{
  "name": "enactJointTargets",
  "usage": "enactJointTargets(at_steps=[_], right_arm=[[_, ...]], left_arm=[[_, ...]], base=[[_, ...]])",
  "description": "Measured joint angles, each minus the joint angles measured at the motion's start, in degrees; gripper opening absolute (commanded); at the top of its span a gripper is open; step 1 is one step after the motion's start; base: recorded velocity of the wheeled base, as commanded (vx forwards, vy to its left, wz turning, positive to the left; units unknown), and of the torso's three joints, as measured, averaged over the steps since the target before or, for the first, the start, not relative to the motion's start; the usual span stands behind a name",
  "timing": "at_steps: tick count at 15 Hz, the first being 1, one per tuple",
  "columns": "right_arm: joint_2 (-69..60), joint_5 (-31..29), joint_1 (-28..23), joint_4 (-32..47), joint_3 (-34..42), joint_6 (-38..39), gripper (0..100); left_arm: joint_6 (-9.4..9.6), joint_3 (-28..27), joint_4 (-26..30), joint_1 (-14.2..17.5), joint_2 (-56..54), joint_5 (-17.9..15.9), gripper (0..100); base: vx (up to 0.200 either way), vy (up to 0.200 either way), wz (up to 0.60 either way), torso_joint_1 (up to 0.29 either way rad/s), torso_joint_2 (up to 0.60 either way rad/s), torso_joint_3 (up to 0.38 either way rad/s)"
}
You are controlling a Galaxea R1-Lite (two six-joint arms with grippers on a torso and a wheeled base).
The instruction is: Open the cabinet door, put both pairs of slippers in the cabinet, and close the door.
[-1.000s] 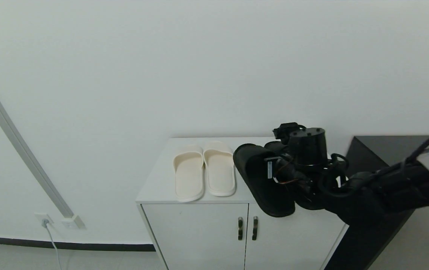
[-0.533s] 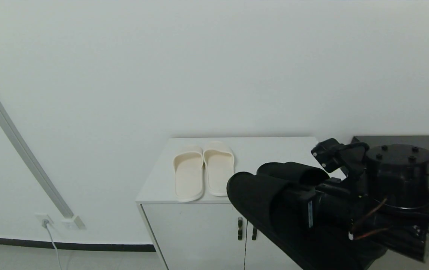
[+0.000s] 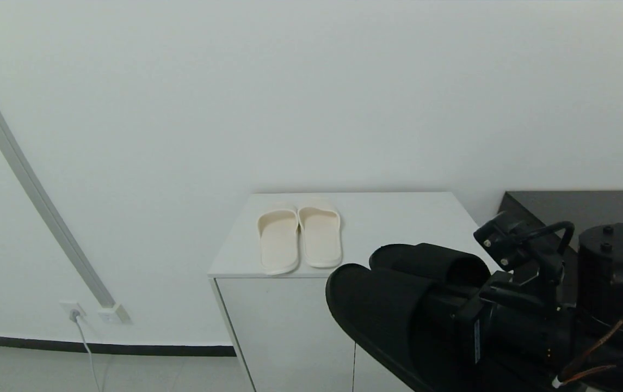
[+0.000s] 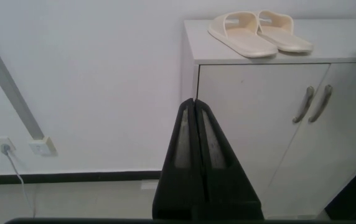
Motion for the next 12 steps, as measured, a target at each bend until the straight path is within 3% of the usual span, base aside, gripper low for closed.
enactJointTargets(at_steps=[12], right_arm=[[0.4,-0.1,0.0,0.0,1.8,-2.0,0]], left_arm=[[0.07,0.0,0.0,0.0,0.0,0.0,0]], base=[[0.000,0.000,0.00,0.000,0.00,0.000]])
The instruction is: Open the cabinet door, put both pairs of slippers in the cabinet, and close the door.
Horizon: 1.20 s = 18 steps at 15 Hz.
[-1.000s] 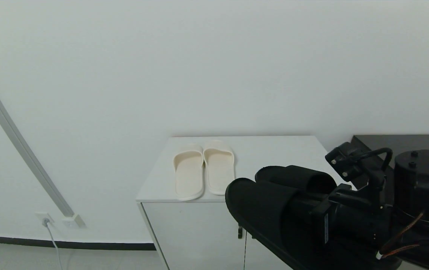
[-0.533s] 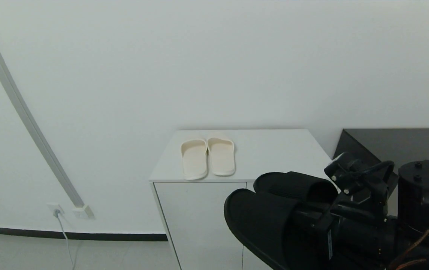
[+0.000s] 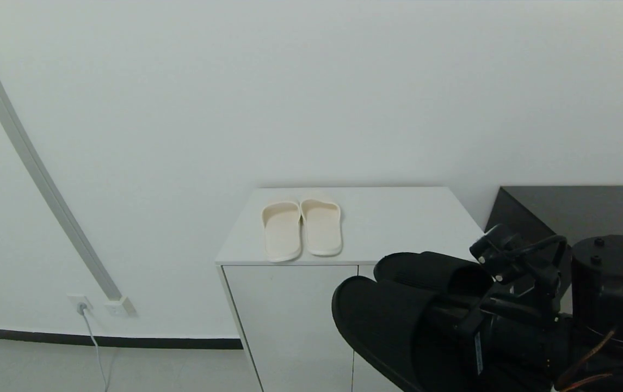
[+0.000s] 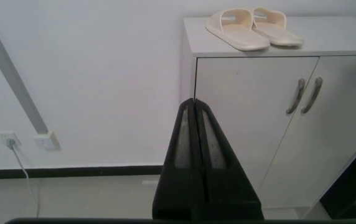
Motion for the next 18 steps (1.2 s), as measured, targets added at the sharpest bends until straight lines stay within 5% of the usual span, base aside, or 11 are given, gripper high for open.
enactJointTargets(at_steps=[6,7,18], right_arm=[[0.8,0.0,0.1,-0.1,0.3,-0.1,0],[1.0,0.1,0.1,-0.1,0.3,-0.1,0],[0.2,0.1,0.2,-0.2,1.7,-0.1,0]], left_arm=[[0.20,0.0,0.0,0.0,0.0,-0.2,0],[0.30,0.0,0.0,0.0,0.0,-0.2,100],[0.24,0.0,0.0,0.0,0.0,-0.2,100]], base=[[0.000,0.000,0.00,-0.135,0.32,0.176],[0.000,0.000,0.00,-0.222,0.53,0.305],[0.000,0.000,0.00,-0.209,0.53,0.324]])
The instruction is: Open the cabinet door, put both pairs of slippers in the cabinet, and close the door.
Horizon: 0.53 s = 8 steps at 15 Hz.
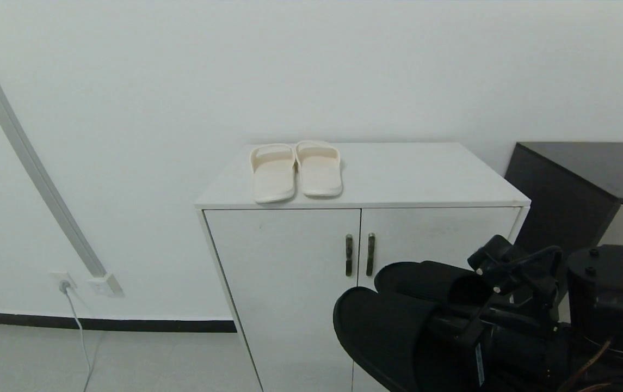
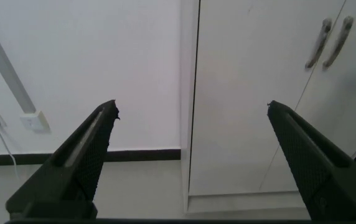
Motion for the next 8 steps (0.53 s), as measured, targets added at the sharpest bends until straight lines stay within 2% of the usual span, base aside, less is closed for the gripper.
enactJointTargets(at_steps=[8], right_arm=[[0.2,0.0,0.0,0.0,0.7,0.0,0]], left_arm=[[0.01,0.0,0.0,0.0,0.0,0.0,100]], base=[[0.000,0.000,0.00,-0.148,0.48,0.331]])
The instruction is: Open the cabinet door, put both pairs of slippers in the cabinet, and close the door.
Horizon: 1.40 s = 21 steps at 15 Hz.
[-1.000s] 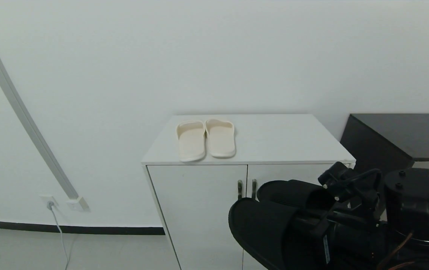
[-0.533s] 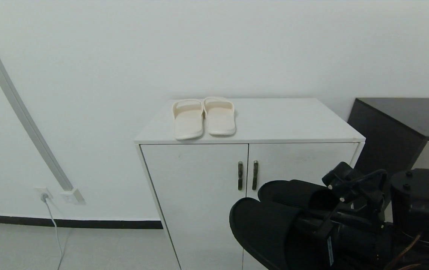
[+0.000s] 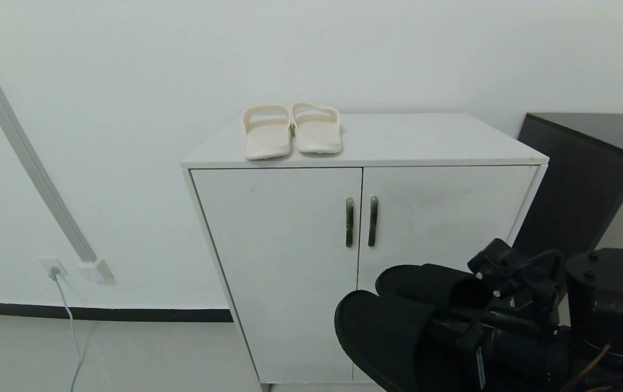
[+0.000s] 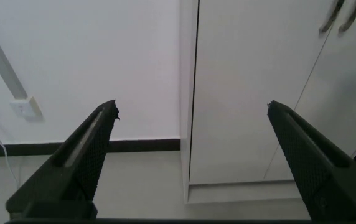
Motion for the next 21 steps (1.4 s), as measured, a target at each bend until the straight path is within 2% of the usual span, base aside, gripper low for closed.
enactJointTargets(at_steps=[8,15,18,20,21], right_arm=[[0.6,0.0,0.0,0.0,0.4,-0.1,0],[0.6,0.0,0.0,-0.1,1.0,-0.1,0],[0.6,0.0,0.1,-0.1,1.1,-0.2,0],[0.5,0.0,0.0,-0.2,1.2,-0.2,0],[0.5,0.0,0.1,-0.1,1.3,-0.2,0]], left_arm=[[0.02,0.0,0.1,0.0,0.0,0.0,100],[-0.01,0.0,0.0,0.0,0.0,0.0,100],[0.90,-0.2,-0.3,0.0,0.0,0.1,100],[0.29,-1.6,-0.4,0.0,0.1,0.2,100],[-0.28,-4.2,-0.4,0.0,0.6,-0.1,100]], base=[[0.000,0.000,0.00,-0.060,0.44,0.365],[0.000,0.000,0.00,0.000,0.00,0.000],[0.000,0.000,0.00,-0.010,0.13,0.119],[0.000,0.000,0.00,0.001,0.03,0.023],[0.000,0.000,0.00,0.000,0.00,0.000]])
